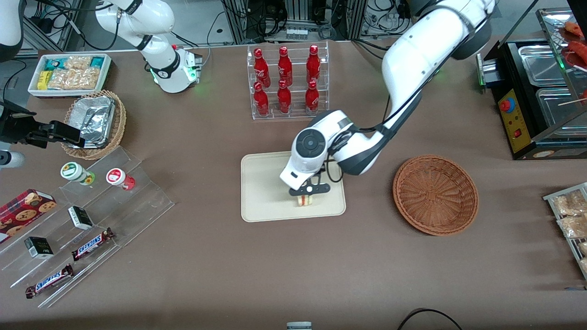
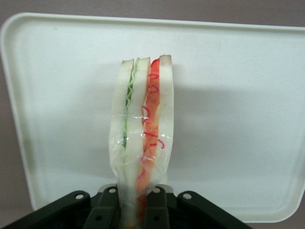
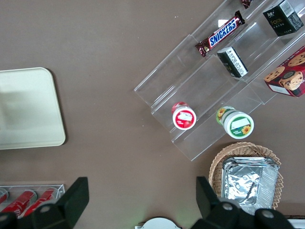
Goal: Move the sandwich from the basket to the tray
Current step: 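Lower the sandwich onto the tray and open the left gripper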
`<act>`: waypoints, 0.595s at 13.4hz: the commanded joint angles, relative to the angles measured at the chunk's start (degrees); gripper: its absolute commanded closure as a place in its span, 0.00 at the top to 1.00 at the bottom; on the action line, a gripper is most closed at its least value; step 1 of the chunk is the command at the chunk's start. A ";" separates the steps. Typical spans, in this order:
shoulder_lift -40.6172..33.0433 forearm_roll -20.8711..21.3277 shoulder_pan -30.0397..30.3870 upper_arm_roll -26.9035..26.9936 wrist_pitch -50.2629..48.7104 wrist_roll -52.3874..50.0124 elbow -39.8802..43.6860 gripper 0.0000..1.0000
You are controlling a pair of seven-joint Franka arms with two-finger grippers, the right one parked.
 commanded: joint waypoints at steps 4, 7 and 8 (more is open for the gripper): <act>3.03 1.13 -4.19 1.55 -1.96 -3.27 4.88 0.00; 3.65 1.21 -4.89 2.68 -1.78 -4.42 4.97 0.00; 3.65 1.04 -5.59 3.48 -1.69 -4.59 4.97 0.24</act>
